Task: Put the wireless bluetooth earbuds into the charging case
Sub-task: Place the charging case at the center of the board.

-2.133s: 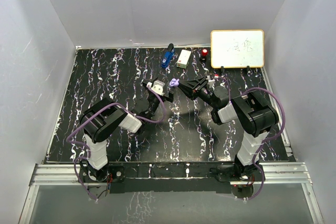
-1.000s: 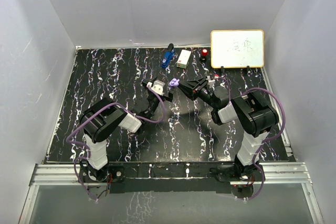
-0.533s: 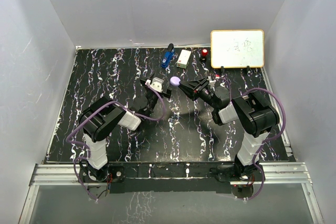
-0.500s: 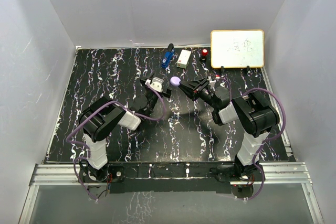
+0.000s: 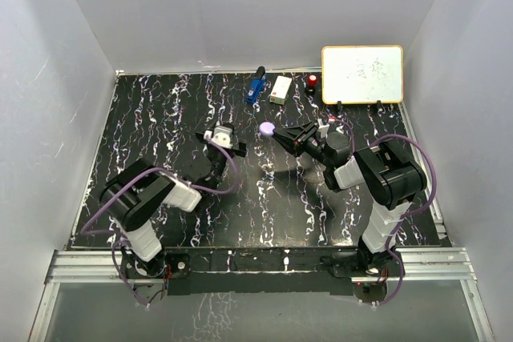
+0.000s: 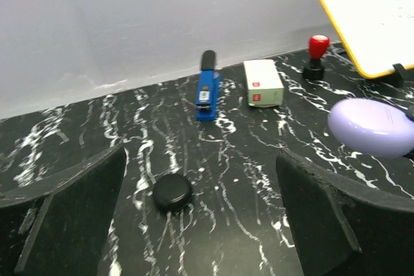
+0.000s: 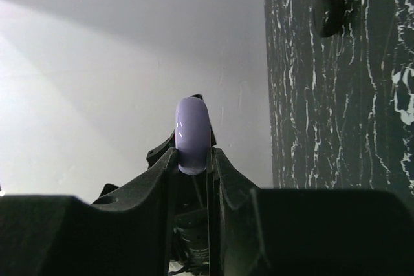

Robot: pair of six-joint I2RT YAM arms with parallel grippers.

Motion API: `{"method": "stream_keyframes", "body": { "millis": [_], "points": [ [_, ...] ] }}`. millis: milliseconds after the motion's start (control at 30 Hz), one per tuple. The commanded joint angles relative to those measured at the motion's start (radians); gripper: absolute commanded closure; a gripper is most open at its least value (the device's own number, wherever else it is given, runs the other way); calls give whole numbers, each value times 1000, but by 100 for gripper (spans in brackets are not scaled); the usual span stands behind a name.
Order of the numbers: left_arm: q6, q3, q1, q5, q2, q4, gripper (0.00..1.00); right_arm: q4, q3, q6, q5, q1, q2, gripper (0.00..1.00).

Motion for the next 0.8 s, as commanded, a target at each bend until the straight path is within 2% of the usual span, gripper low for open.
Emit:
{"method": "stream_keyframes", "body": {
  "millis": [0, 100, 300, 567, 767],
  "points": [
    [-55, -94, 4, -108, -171, 139, 1, -38, 39, -92, -7, -3, -48, 100],
    [-112, -122, 2, -134, -295, -19, 1, -68, 53, -125, -9, -3, -47, 100],
    [-240, -106, 2, -124, -530, -445, 1, -110, 82, -173, -15, -3, -21, 100],
    [-374, -92, -2, -102, -681, -765, 1, -167, 125, -240, -23, -3, 26, 100],
    [-476, -61, -2, -85, -722, -924, 1, -207, 155, -289, -25, -3, 57, 100]
  ]
}}
